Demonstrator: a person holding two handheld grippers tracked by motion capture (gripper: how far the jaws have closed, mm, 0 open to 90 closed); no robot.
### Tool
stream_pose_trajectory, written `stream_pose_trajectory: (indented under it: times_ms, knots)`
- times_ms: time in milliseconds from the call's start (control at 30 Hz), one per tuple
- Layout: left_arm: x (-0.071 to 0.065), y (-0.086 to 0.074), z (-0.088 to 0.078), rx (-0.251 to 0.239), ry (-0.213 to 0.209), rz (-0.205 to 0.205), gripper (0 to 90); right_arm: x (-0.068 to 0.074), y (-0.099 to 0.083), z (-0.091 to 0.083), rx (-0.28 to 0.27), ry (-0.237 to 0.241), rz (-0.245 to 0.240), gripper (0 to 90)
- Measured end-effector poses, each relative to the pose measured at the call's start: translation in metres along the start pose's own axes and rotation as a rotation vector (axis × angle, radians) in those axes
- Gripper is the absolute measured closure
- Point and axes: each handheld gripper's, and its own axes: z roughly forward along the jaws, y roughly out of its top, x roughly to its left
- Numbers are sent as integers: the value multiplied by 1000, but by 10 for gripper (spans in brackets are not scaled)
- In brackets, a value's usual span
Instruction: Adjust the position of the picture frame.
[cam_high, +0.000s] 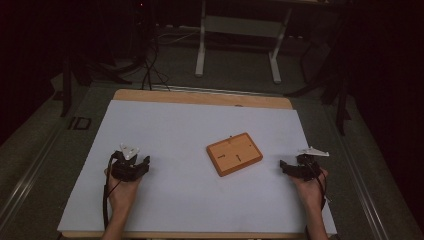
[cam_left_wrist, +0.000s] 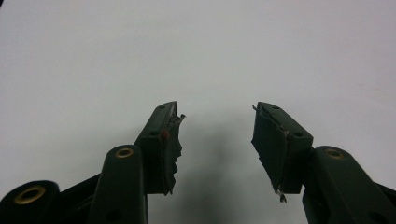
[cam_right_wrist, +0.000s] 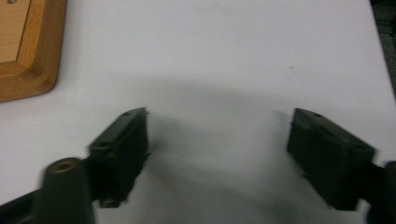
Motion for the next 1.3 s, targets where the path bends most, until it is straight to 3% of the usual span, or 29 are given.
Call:
stream_pose_trajectory:
  times_ms: [167, 200, 533, 867, 1133, 1300]
  knots:
    - [-4, 0, 1, 3, -19, 15, 502, -2, 0, -2, -15, 31, 27, 300]
    - [-6, 0, 1, 1, -26, 15, 498, -1, 1, -3, -29, 48, 15, 334]
    - [-8, 0, 0, -9, -64, -12, 472, 6, 3, -4, -42, 71, -10, 375]
    - [-28, 0, -5, -22, -132, -4, 452, 20, 11, -9, -73, 126, -36, 395]
    - [-45, 5, -8, -42, -171, 8, 466, 30, 22, -12, -99, 178, -84, 536]
    - [-58, 7, -5, -37, -206, 19, 491, 34, 28, -9, -111, 218, -73, 558]
